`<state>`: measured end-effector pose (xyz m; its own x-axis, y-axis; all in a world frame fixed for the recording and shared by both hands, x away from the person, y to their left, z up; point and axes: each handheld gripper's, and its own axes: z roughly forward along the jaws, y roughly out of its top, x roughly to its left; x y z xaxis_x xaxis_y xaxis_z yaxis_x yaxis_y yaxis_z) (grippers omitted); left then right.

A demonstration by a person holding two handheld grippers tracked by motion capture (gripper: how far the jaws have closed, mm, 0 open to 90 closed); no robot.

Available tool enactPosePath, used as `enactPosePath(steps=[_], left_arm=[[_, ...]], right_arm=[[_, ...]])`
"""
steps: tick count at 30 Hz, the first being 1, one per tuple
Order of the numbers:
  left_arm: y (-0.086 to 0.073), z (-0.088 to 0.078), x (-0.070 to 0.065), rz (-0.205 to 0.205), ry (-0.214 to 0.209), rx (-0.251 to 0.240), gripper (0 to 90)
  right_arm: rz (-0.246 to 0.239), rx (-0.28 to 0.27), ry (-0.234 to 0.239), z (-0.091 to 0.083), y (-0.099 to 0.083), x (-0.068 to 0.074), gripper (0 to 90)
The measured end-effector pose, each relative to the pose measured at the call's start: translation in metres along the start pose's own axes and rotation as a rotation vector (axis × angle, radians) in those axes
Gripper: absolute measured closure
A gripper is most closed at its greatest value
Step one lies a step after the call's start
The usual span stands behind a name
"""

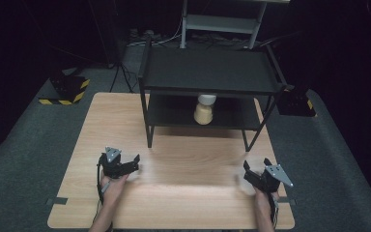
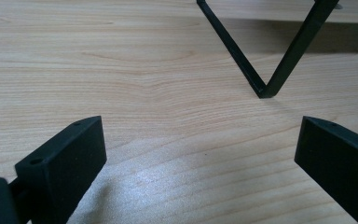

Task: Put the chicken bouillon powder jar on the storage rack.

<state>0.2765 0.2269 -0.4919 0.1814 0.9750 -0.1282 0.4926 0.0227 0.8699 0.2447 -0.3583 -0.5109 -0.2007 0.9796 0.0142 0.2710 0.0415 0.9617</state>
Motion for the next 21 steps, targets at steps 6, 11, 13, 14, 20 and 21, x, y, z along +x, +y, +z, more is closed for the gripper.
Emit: enactPosePath(steps=[6, 11, 13, 14, 20, 21], left_arm=[[-0.0005, -0.0005, 0.0001, 0.0, -0.002, -0.001, 2.2], [-0.0005, -0.0005, 0.0002, 0.0, -0.003, -0.002, 2.2], [-0.0005, -0.0006, 0.0001, 0.0, -0.002, -0.001, 2.2], [-0.0005, -0.0006, 0.0001, 0.0, -0.003, -0.001, 2.2], [-0.0006, -0.001, 0.0, 0.002, -0.005, -0.001, 2.2], [-0.0007, -0.0012, -0.0001, 0.002, -0.006, -0.001, 2.2]], right_arm=[[-0.002, 0.004, -0.004, 0.0003, 0.0002, 0.001, 12.7], [-0.002, 0.003, -0.003, 0.0003, 0.0, 0.001, 12.6], [-0.001, 0.001, -0.002, 0.0001, -0.0002, 0.0007, 12.6], [0.0, 0.0, -0.002, -0.0001, -0.0005, 0.0005, 12.6], [0.001, -0.003, 0.002, -0.0005, -0.001, 0.0, 12.6], [0.001, -0.002, 0.003, -0.0004, -0.0009, 0.0, 12.6]])
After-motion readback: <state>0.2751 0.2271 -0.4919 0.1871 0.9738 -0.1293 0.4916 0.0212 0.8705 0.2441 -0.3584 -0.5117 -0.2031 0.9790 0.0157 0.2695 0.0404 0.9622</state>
